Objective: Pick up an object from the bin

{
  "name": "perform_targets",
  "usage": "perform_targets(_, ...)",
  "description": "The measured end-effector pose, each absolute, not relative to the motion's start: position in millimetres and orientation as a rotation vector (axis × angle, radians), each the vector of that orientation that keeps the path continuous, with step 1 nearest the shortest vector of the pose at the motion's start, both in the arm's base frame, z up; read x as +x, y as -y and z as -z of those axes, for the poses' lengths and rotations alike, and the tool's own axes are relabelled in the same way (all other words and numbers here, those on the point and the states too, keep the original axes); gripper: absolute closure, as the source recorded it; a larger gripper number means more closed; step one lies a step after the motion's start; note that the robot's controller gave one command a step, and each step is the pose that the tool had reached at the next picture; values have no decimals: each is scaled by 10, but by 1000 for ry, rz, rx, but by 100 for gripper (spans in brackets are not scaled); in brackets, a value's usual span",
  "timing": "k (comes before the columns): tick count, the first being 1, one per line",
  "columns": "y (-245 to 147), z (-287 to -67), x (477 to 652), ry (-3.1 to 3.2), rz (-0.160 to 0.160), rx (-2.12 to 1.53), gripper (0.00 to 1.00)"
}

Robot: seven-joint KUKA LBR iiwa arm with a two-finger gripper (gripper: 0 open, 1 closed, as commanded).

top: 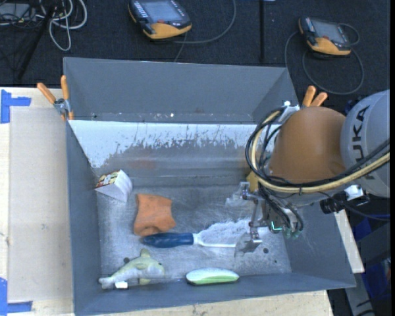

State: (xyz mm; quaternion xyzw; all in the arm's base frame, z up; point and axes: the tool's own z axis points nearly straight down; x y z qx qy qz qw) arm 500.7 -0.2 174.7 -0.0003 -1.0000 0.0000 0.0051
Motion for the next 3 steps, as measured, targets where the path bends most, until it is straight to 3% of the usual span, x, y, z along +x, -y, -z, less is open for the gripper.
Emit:
perform_targets(1, 2, -1780, 5025, 3139, 0, -1, 0)
perform_targets(2, -177, -770, 5228, 3130, -1, 215, 100)
perform_targets(3, -176, -770, 5228, 3130, -1, 215, 100)
